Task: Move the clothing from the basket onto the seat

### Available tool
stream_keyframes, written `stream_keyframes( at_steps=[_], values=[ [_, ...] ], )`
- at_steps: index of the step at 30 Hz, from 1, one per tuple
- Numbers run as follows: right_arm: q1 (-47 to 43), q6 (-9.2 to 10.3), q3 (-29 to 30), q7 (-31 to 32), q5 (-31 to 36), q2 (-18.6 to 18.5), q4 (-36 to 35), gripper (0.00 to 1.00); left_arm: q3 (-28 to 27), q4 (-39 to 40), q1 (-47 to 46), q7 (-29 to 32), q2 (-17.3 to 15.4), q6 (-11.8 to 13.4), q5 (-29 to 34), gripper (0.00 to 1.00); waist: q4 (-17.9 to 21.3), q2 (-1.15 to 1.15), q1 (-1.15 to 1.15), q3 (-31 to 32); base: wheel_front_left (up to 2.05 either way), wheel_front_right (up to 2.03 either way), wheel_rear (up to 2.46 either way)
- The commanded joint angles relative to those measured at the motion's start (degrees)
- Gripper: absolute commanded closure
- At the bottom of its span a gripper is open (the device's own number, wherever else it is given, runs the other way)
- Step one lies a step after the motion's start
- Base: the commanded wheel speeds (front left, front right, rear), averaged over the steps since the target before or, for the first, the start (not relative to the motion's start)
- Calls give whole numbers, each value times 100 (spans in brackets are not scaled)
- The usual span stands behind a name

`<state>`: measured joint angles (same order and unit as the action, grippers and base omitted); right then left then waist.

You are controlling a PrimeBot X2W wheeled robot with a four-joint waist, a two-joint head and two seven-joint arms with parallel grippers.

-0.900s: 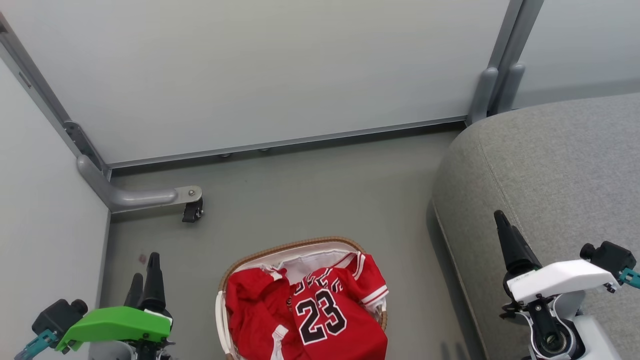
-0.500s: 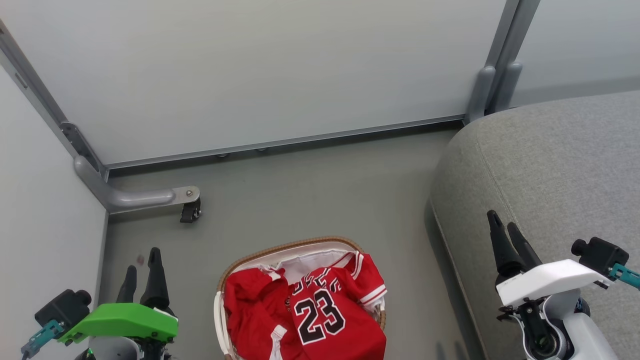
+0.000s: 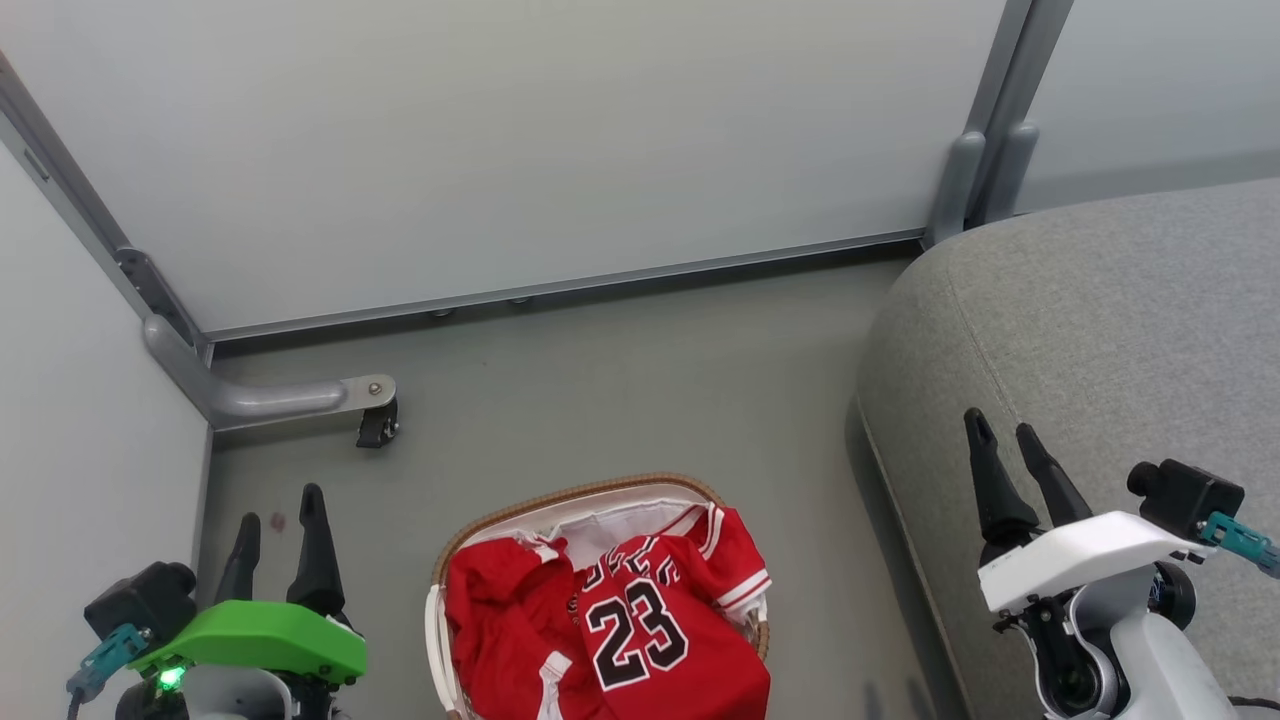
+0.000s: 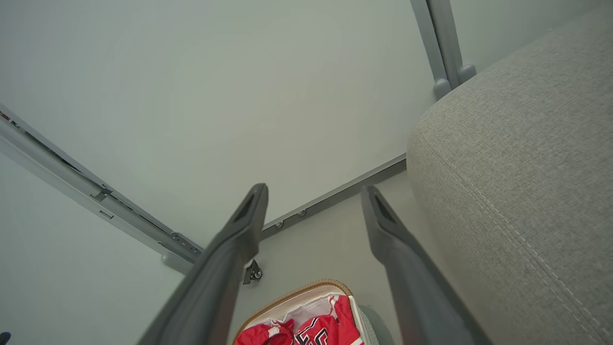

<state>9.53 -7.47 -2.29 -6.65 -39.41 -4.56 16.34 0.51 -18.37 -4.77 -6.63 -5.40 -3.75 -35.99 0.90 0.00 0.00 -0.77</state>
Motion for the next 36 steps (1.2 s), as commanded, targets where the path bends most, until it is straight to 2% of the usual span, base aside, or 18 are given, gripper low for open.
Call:
stream_keyframes(
  at_steps=[1,13,36],
  values=[
    [151,-3,-2,-60,205,-26,-89,0,24,85,-28,-65,-84,35,195,0,2,0,0,-1,0,0,0],
    [216,-3,-34,-243,1005,22,-141,0,82,107,-20,-243,-66,76,926,0,33,0,0,-30,0,0,0],
    [296,-3,-276,-549,2496,59,782,0,79,-433,131,-549,30,41,2125,0,76,0,0,19,0,0,0]
  ],
)
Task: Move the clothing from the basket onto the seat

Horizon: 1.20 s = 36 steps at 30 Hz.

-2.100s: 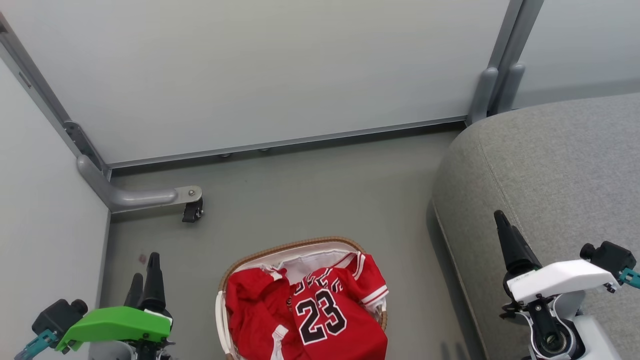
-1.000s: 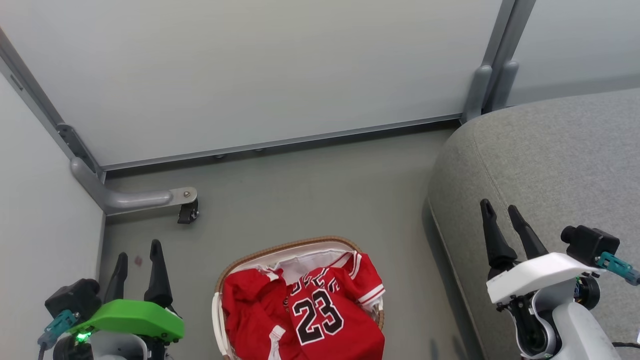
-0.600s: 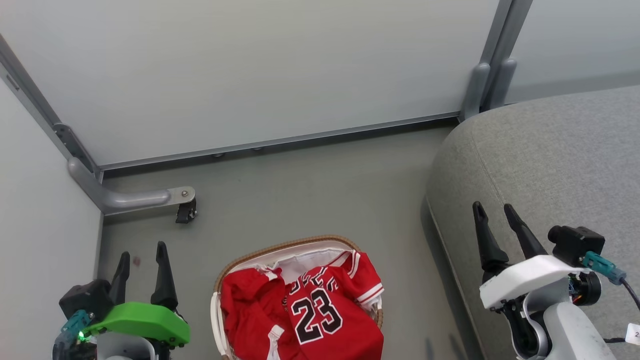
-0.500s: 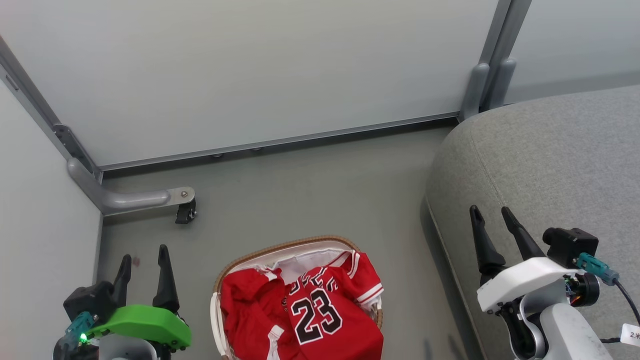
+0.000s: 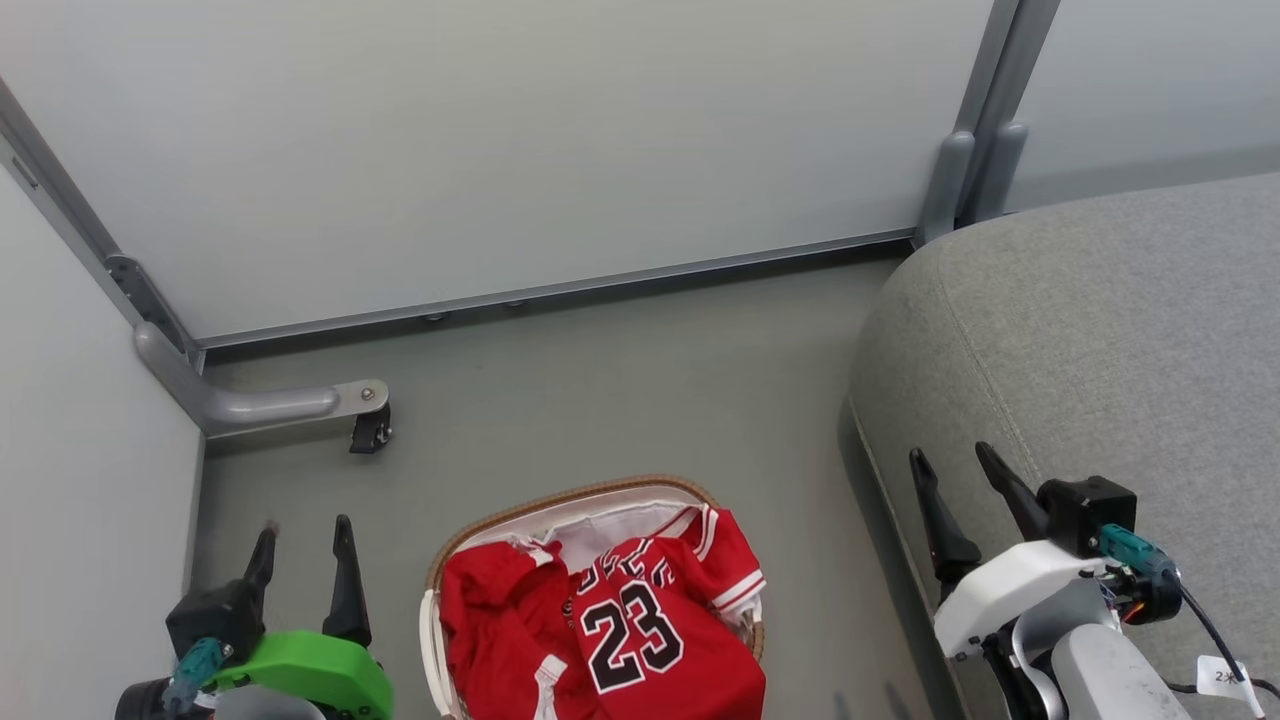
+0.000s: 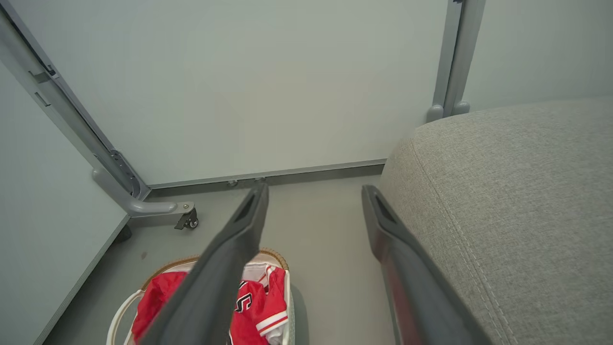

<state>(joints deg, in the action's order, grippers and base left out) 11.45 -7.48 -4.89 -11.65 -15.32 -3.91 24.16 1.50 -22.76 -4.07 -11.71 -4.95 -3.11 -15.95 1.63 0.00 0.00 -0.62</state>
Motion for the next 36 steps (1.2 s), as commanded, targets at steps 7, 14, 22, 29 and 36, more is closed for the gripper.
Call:
stream_keyframes(
  at_steps=[7,14,22,29,36],
  values=[
    [101,-1,-14,-126,444,8,151,0,-61,-84,106,-123,31,-32,402,0,26,0,0,51,0,0,0],
    [57,-1,8,-210,766,32,229,0,-107,-107,199,-202,101,-57,665,0,43,0,0,76,0,0,0],
    [51,-1,-3,-284,1094,56,253,0,-47,-135,197,-279,144,-112,984,0,99,0,0,-32,0,0,0],
    [272,-1,-37,-362,1405,73,101,0,54,-216,-68,-358,173,-207,1240,0,222,0,0,-485,0,0,0],
    [605,0,-48,-362,1466,90,-237,0,194,-343,-588,-347,185,-323,1234,0,365,0,0,-1282,0,0,0]
  ],
)
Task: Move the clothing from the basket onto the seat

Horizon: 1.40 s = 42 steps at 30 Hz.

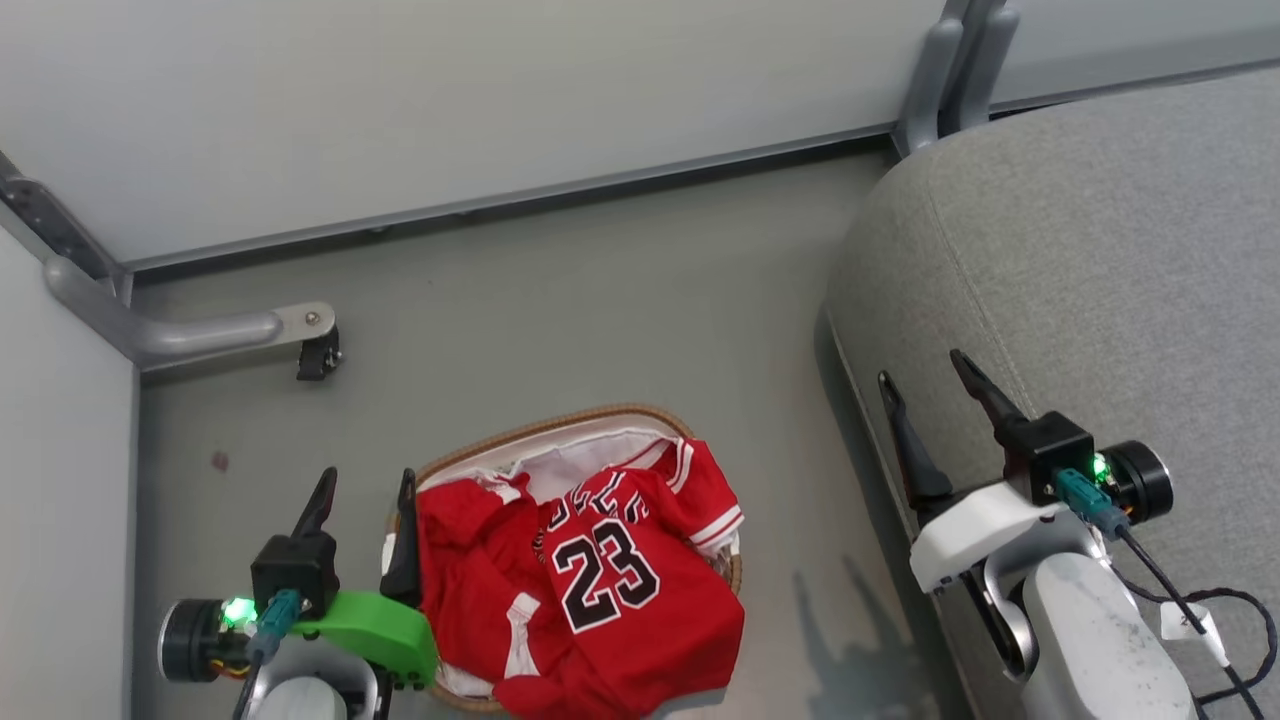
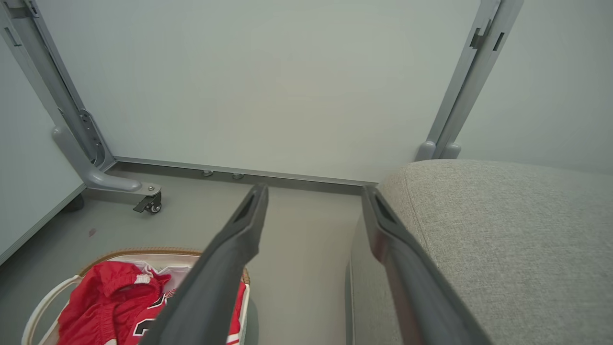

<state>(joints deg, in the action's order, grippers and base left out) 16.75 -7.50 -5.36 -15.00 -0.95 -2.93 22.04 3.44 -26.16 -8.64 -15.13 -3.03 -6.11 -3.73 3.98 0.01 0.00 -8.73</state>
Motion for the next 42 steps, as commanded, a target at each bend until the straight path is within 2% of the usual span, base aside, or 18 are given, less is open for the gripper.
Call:
stream_keyframes(
  at_steps=[1,10,16,19,27,37,42],
  values=[
    [128,2,-22,-27,4,-10,-78,0,38,-55,-224,-4,-8,-41,38,0,153,-1,0,-601,0,0,0],
    [585,2,-146,-26,-238,-10,-533,0,556,-381,-1071,-3,-185,-128,273,0,307,-1,0,-1556,0,0,0],
    [873,2,-267,-26,-329,-7,-826,0,969,-653,-1624,-3,-452,-137,409,0,443,-1,0,-2193,0,0,0],
    [995,2,-220,-26,-577,-12,-967,0,1284,-814,-1865,-2,-624,-136,606,0,488,-1,0,-2449,0,0,0],
    [1284,2,-427,-26,-617,-7,-1281,0,1846,-1321,-2492,-2,-960,-139,761,0,631,-1,0,-3078,0,0,0],
    [1616,2,-650,-27,-772,-8,-1696,0,2305,-2325,-3355,-1,-1321,-92,1093,0,814,-1,0,-3820,0,0,0],
    [1701,2,-738,-27,-874,-7,-1822,0,2599,-2982,-3814,-1,-1404,56,1399,0,880,-1,0,-4076,0,0,0]
  ],
)
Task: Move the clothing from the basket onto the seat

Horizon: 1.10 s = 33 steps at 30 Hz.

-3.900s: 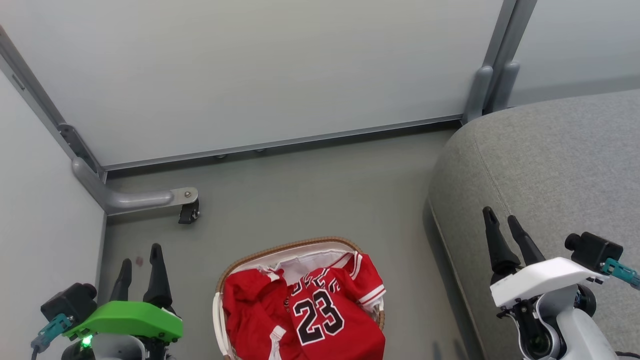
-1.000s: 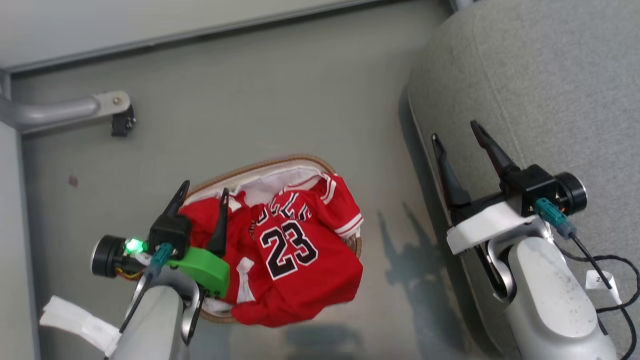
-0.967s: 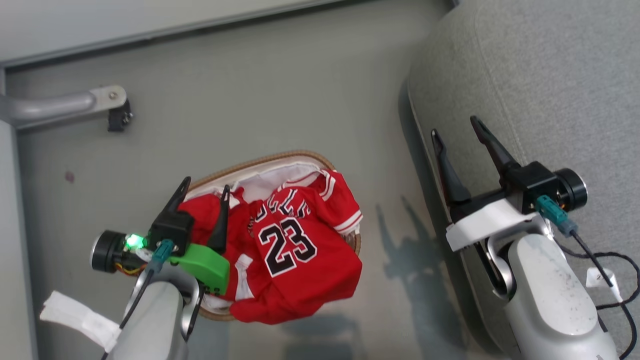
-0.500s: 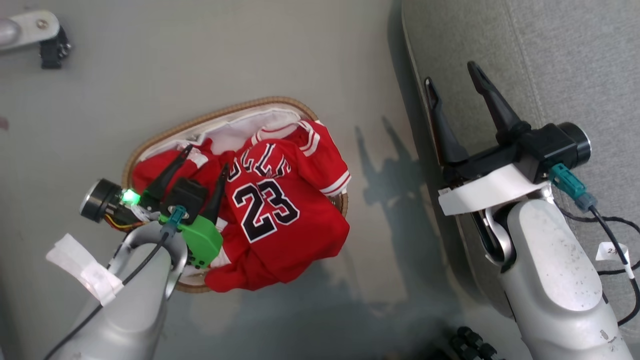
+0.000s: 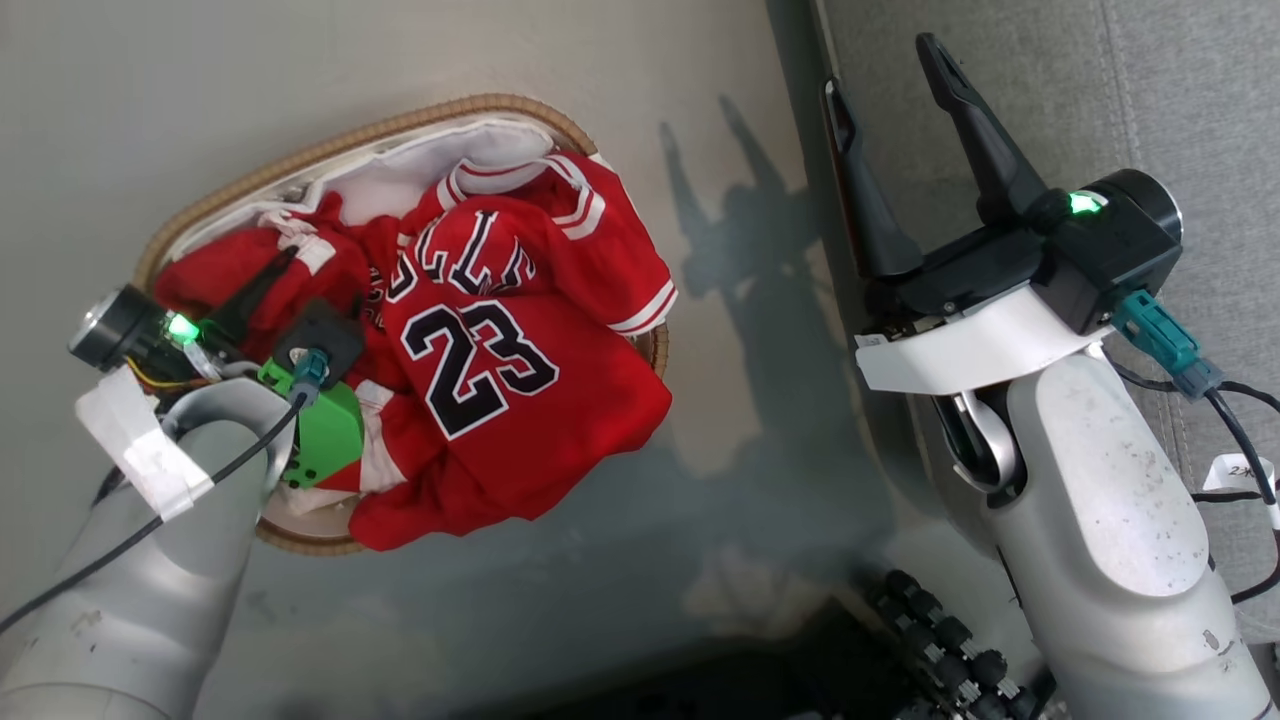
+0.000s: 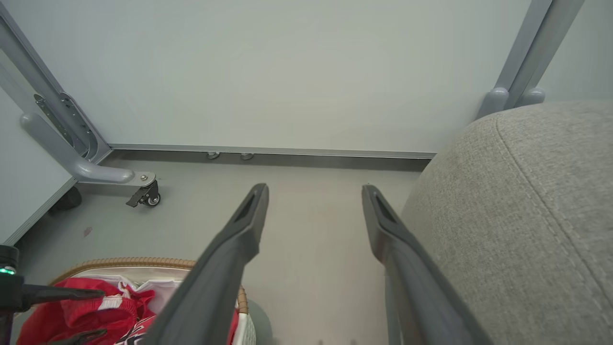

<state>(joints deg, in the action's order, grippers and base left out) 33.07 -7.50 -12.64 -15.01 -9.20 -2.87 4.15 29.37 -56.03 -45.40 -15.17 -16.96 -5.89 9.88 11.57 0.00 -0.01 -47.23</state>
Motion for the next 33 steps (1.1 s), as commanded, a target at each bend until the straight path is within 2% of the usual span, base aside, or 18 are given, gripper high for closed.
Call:
stream_keyframes(
  at_steps=[1,8,18,19,20,26,33],
  values=[
    [73,2,-12,-25,-59,-14,-54,0,54,-92,-212,3,-9,63,69,0,127,0,1,-258,0,0,0],
    [68,2,-27,-25,-165,-14,-158,0,297,-868,-815,4,-54,231,297,0,178,0,1,-496,0,0,0],
    [65,2,-205,-26,-339,-14,-166,0,635,-1582,-1267,331,50,49,414,0,293,0,1,-658,0,0,0],
    [65,2,-220,-25,-366,-13,-160,0,652,-1618,-1258,375,68,4,388,70,314,0,1,-656,0,0,0],
    [64,2,-230,-25,-383,-14,-151,0,649,-1637,-1256,404,66,-16,348,100,331,0,1,-649,0,0,0],
    [0,2,-192,-26,-417,-14,-48,0,537,-1741,-992,526,133,-52,98,100,378,0,1,-403,0,0,0],
    [-177,2,-55,-26,-211,-15,147,0,278,-1749,-518,189,441,162,-351,100,227,0,1,329,0,0,0]
  ],
)
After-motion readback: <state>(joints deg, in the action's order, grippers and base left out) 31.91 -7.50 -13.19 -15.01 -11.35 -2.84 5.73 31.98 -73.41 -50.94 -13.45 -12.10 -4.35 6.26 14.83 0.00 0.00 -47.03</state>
